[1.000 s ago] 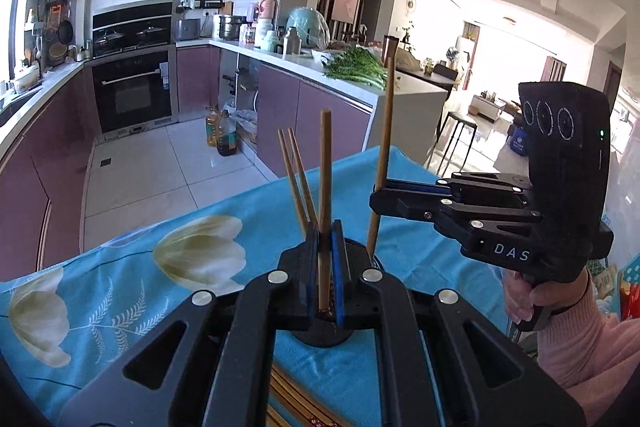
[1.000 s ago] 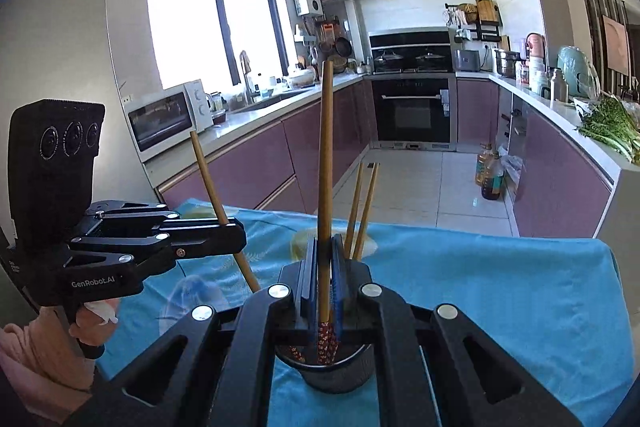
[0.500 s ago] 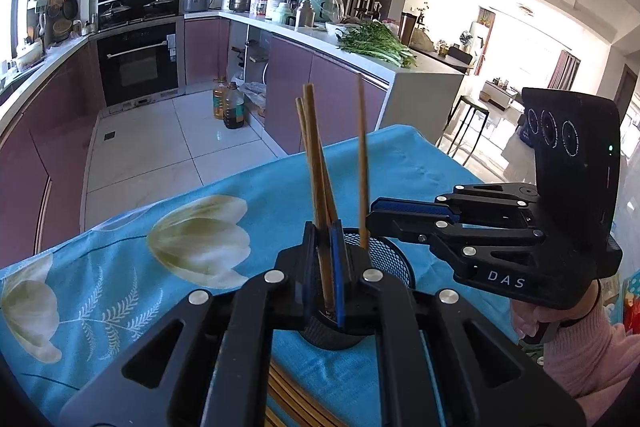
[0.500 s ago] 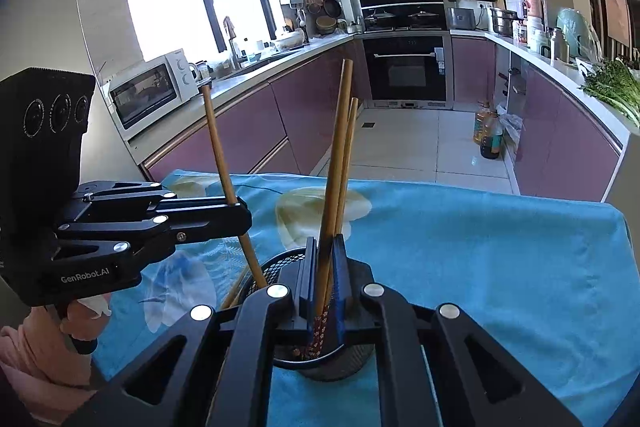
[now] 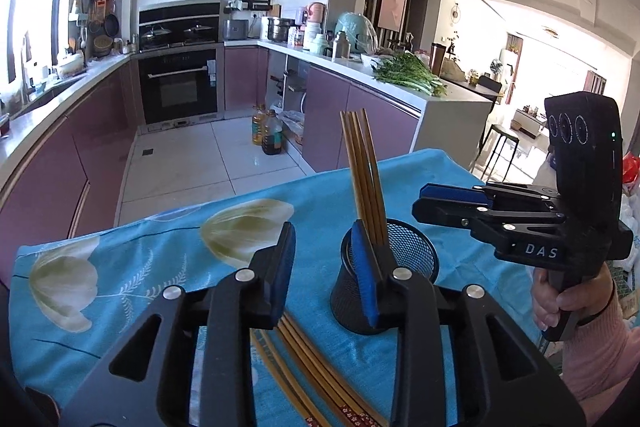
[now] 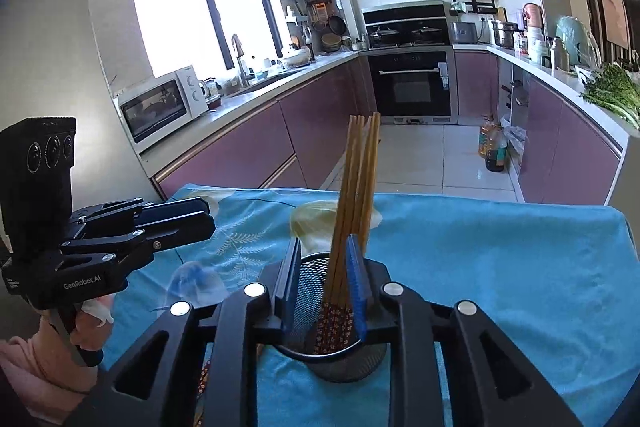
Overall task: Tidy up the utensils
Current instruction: 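Move both open tools back over the remaining chopsticks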
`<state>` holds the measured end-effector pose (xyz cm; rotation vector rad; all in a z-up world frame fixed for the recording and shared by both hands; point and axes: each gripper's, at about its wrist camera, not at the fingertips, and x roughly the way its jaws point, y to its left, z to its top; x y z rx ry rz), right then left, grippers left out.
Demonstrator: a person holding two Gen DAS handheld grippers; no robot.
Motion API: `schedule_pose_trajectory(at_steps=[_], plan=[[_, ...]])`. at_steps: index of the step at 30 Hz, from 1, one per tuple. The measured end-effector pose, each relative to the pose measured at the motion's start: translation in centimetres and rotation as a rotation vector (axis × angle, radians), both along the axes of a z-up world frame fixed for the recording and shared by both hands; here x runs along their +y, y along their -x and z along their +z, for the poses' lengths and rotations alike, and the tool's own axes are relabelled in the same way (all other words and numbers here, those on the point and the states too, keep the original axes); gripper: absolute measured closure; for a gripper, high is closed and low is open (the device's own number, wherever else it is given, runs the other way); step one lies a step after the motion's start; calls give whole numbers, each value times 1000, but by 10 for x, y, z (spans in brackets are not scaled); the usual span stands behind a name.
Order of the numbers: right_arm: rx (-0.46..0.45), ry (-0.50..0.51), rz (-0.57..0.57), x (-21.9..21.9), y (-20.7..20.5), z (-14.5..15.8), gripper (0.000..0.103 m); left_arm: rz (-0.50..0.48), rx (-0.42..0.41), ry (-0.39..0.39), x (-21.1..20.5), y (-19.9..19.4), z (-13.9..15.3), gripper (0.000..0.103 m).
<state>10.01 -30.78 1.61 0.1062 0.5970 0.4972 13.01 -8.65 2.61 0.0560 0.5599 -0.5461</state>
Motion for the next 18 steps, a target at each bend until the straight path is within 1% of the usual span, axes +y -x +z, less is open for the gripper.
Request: schedule_pose_trajectory(at_steps=[1, 2, 4, 5, 7, 9, 10, 14, 18], plan=[[-15, -3, 19, 3, 8, 2, 75, 12, -19, -1, 6, 6, 2, 69], [-26, -5, 39, 6, 14, 4, 71, 25, -41, -3, 12, 13, 3, 62], [-49, 4, 93, 16, 30, 5, 66, 40, -70, -8, 22, 26, 5, 57], [-53, 10, 117, 20, 35, 5, 60, 53, -79, -13, 27, 31, 4, 53], [-50, 36, 160, 33, 46, -1, 54, 74, -81, -27, 36, 40, -3, 49], [-34, 61, 184, 43, 52, -9, 54, 92, -67, -41, 43, 46, -13, 45], [-17, 70, 192, 47, 54, -15, 54, 101, -52, -47, 47, 49, -20, 41], [78, 70, 200, 58, 50, -43, 54, 141, 7, -99, 56, 53, -52, 40], [150, 77, 191, 65, 47, -66, 54, 150, 82, -120, 61, 52, -82, 41]])
